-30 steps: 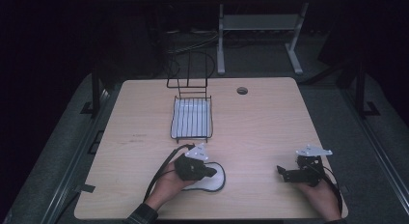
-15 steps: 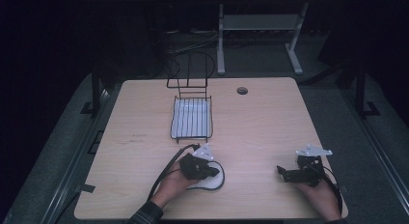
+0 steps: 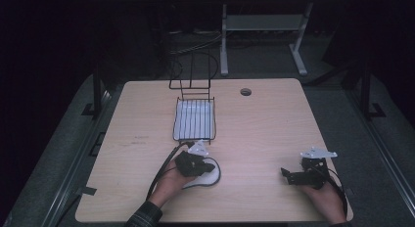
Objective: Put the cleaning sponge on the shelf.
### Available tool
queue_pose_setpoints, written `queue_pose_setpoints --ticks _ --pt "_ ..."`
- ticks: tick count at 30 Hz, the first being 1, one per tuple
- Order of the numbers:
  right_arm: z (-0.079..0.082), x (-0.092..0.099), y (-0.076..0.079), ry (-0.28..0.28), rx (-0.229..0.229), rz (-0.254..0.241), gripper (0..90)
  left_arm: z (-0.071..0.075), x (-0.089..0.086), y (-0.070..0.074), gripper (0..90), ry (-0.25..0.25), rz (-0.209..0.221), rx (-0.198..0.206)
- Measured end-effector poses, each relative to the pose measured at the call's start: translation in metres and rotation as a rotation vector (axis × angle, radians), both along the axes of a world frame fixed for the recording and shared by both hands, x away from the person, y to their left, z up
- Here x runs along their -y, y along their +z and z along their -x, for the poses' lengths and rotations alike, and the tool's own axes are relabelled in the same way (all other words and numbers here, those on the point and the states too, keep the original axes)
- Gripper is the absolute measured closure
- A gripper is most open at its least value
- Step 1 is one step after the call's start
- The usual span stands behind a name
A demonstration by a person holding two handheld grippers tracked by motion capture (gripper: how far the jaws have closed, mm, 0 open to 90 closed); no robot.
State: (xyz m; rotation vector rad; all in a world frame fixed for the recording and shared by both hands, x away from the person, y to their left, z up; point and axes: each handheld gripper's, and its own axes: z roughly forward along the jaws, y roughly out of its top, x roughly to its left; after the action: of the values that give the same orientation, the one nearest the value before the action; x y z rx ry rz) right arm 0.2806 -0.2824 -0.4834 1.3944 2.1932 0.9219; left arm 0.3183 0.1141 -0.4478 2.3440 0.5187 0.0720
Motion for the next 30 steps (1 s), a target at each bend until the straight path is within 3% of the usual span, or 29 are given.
queue_pose_setpoints --ticks 6,14,21,30 --pt "0.000 0.000 0.000 -0.001 0.000 0.000 2.4 -0.006 -0.011 0.001 90.0 0.046 -0.007 0.012" --pt "0.000 0.000 0.000 -0.001 0.000 0.000 2.4 -0.003 -0.031 0.011 89.9 0.085 0.027 0.019" --pt "0.000 0.000 0.000 0.000 0.000 0.000 2.4 0.005 -0.070 0.020 89.9 0.148 0.055 0.021" --pt "0.000 0.000 0.000 0.000 0.000 0.000 2.4 0.014 -0.114 0.013 89.9 0.240 0.054 0.003"
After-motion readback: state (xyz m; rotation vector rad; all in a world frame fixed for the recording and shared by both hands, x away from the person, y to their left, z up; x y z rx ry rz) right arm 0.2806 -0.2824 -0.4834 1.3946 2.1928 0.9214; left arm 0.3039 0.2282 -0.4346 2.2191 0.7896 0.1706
